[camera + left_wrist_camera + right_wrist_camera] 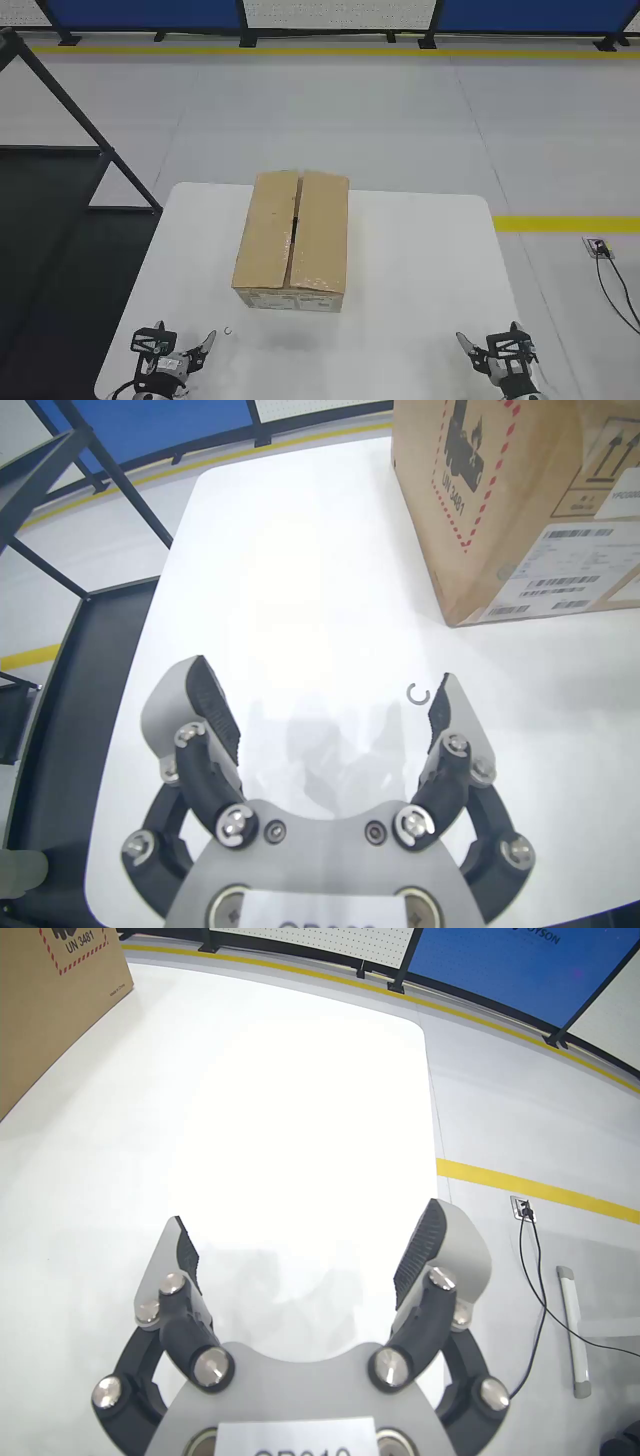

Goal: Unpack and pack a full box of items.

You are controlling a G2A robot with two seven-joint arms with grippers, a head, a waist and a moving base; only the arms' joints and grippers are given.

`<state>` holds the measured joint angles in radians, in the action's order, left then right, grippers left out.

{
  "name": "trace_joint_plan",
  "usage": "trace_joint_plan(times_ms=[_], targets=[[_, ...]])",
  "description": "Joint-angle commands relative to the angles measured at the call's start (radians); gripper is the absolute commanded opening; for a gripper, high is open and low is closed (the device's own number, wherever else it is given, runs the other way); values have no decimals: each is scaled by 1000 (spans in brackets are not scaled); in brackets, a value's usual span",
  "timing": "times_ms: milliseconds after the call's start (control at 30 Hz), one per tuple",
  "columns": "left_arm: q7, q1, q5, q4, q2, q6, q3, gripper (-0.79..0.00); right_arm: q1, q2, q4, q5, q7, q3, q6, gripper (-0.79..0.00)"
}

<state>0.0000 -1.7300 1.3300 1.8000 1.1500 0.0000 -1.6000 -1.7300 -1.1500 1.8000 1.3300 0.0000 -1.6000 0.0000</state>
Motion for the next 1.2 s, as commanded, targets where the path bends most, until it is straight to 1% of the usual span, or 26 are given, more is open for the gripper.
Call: trace_joint_plan(times_ms=[0,333,367,433,533,600,633,833,867,900,933,1167], targets=[[0,0,0,0,0,0,0,0,0,0,0,0,0,0,0,0],[0,0,0,0,0,0,0,-1,0,0,0,0,0,0,0,0],[2,1,-12,2,1,-11,3,0,1,0,0,-1,0,2,-4,0],[31,4,-43,1,1,-49,-4,0,9,0,2,8,-4,9,-24,0],[72,11,-102,2,3,-60,-24,0,16,-2,25,4,-17,18,-41,0],[97,28,-153,-1,5,-69,-37,0,18,-4,52,6,-32,28,-46,0],[106,41,-164,-5,6,-59,-45,0,21,-5,66,5,-38,32,-44,0],[161,125,-196,-23,14,-34,-40,0,57,-16,142,-24,-35,73,-4,0],[170,137,-213,-28,15,-39,-34,0,64,-18,151,-33,-31,81,8,0],[172,146,-244,-33,17,-67,-28,0,69,-19,159,-32,-25,88,14,0],[178,152,-281,-40,17,-105,-32,0,70,-20,162,-30,-23,91,13,0],[178,152,-281,-40,17,-105,-32,0,70,-20,162,-30,-23,91,13,0]])
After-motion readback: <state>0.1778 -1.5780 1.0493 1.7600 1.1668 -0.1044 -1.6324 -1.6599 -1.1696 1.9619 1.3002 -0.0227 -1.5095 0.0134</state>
